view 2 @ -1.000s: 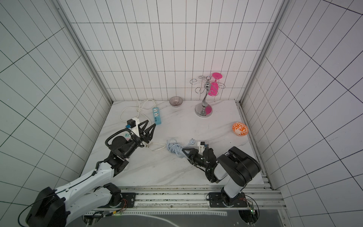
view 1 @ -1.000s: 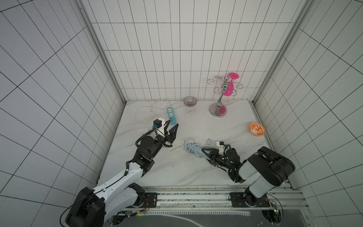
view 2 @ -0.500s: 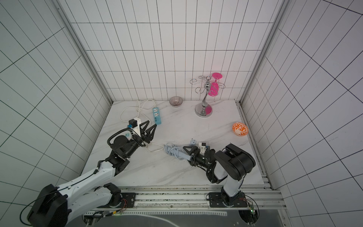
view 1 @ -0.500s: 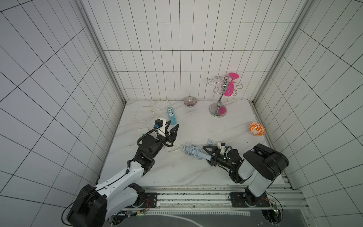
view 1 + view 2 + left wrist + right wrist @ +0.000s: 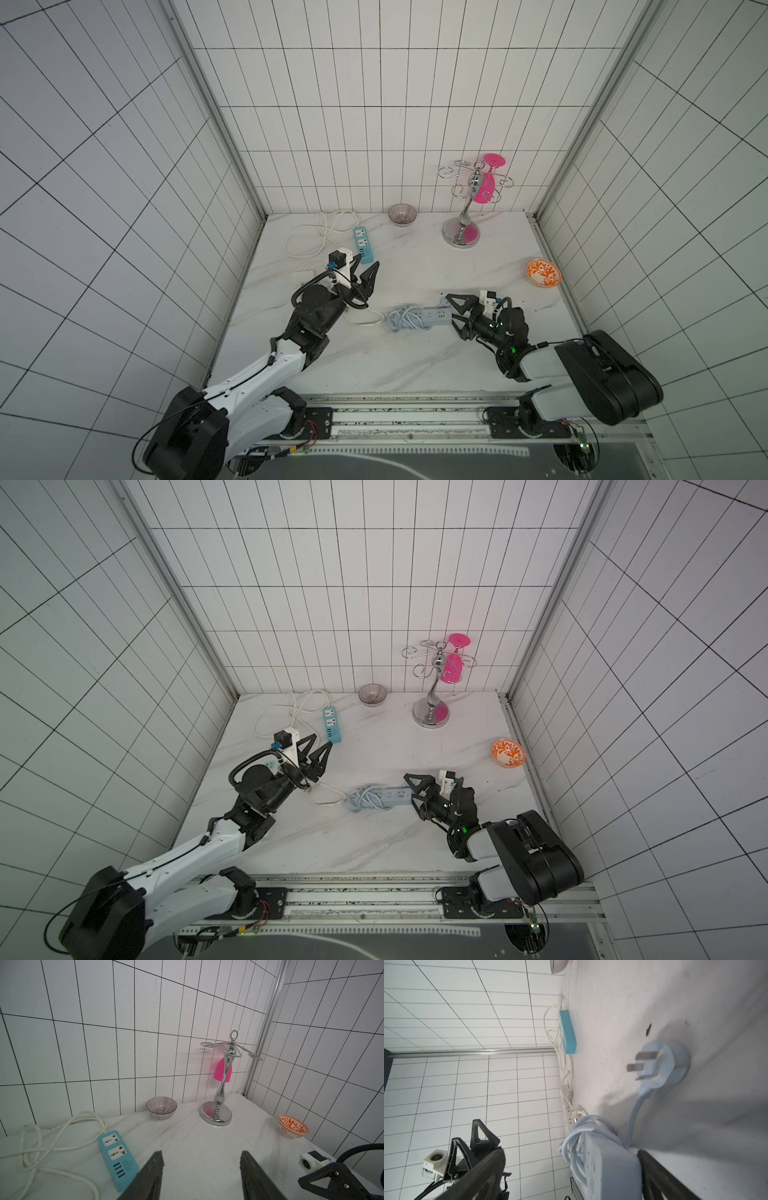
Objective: Wrap the cord around the power strip
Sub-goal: Place the power strip at the center of the board, then reset both arms
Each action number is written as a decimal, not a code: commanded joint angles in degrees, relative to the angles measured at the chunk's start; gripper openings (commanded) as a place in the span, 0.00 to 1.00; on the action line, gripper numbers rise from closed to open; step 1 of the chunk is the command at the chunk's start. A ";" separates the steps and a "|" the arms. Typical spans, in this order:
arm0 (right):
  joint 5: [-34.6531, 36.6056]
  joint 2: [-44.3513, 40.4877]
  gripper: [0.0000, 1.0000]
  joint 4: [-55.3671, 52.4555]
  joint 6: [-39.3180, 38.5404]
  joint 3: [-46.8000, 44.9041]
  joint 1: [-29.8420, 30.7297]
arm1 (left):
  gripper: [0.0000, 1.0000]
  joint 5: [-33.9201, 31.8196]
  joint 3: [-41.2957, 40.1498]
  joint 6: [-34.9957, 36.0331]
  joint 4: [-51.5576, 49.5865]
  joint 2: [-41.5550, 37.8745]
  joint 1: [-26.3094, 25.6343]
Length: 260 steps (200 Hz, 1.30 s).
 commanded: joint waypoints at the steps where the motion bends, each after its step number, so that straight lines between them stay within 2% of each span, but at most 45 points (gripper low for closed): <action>1: -3.06 -2.38 0.99 -6.42 -3.49 4.26 -3.67 | 0.59 -0.63 1.60 0.61 0.33 0.57 0.45; 46: -5.60 -7.76 0.99 -11.91 -6.68 2.78 -11.40 | 0.59 -0.55 1.61 0.62 0.26 0.88 0.63; 67: -7.01 -12.38 0.99 -20.97 -13.26 6.61 -14.90 | 0.59 -0.45 1.69 0.62 0.26 0.88 0.63; 75: -7.22 -14.29 0.99 -26.40 -19.09 9.71 -15.47 | 0.59 -0.34 1.72 0.62 0.42 0.76 0.66; 93: -3.32 -17.89 0.99 -46.85 -40.05 20.31 -15.16 | 0.59 0.23 1.80 0.84 1.15 -0.19 0.62; 106: 0.05 -19.61 0.99 -51.39 -48.92 23.06 -15.09 | 0.59 0.02 2.58 1.22 0.06 -1.08 0.62; 124: 2.88 -20.88 0.99 -54.48 -56.84 24.74 -15.17 | 0.60 -3.10 5.44 2.12 -7.96 -2.71 0.62; 164: 10.72 -24.23 0.99 -55.45 -67.80 24.66 -15.88 | 0.62 -10.05 9.51 1.37 -21.80 -7.52 0.67; 175: 10.90 -24.04 0.99 -55.45 -70.03 24.72 -17.13 | 0.76 -13.11 9.79 1.28 -24.67 -9.41 0.72; 193: 11.73 -23.13 0.99 -54.85 -72.48 25.05 -19.74 | 0.83 -17.08 9.76 1.15 -29.00 -12.48 1.55; 200: 11.76 -22.82 0.99 -53.52 -73.09 24.65 -21.03 | 0.96 -18.04 9.51 1.15 -30.28 -13.69 1.99; 202: 11.76 -22.81 0.99 -53.17 -73.18 24.57 -21.20 | 0.98 -18.10 9.47 1.15 -30.60 -13.97 2.19; 237: 14.89 -20.06 0.99 -38.63 -76.76 17.55 -24.33 | 0.98 -22.92 10.89 1.16 -37.01 -15.69 4.61; 260: 18.91 -16.97 0.99 -22.70 -77.54 10.04 -24.49 | 0.98 -26.57 11.76 1.61 -38.46 -14.73 4.66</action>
